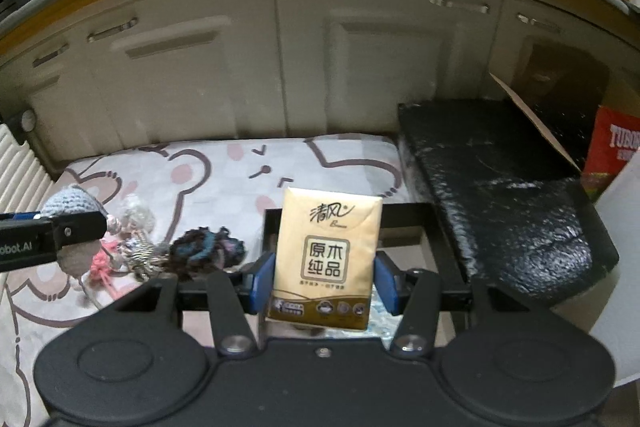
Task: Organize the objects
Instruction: 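Carry the gray mouse in the left tool while the right tool carries the tissue pack to the black box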
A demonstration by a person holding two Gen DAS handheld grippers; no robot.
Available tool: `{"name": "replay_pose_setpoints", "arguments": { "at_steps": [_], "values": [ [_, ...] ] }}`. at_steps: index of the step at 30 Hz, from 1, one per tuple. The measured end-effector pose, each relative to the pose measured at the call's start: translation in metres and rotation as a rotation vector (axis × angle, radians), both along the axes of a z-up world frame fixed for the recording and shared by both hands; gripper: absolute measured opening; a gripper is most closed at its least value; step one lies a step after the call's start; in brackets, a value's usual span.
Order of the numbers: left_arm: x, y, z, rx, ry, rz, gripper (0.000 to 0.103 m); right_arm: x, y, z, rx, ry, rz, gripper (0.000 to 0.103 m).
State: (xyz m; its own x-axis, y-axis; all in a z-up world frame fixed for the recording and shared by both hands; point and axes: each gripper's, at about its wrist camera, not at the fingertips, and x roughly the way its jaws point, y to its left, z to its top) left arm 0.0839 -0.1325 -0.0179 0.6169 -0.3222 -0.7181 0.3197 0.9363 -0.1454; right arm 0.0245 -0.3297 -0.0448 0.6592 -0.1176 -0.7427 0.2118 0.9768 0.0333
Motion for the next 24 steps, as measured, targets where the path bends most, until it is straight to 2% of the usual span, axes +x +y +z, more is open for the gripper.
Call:
{"name": "replay_pose_setpoints", "arguments": {
  "at_steps": [11, 18, 24],
  "values": [
    [-0.002, -0.04, -0.009, -0.041, 0.006, -0.124, 0.052, 0.001, -0.039, -0.018, -0.013, 0.031, -0.07, 0.054],
    [-0.003, -0.067, -0.018, -0.083, 0.002, -0.209, 0.052, 0.004, -0.063, -0.029, 0.024, 0.04, -0.136, 0.054],
    [0.003, -0.088, -0.035, -0.057, 0.035, -0.269, 0.052, 0.008, -0.07, -0.036, 0.035, 0.048, -0.151, 0.054]
  ]
}}
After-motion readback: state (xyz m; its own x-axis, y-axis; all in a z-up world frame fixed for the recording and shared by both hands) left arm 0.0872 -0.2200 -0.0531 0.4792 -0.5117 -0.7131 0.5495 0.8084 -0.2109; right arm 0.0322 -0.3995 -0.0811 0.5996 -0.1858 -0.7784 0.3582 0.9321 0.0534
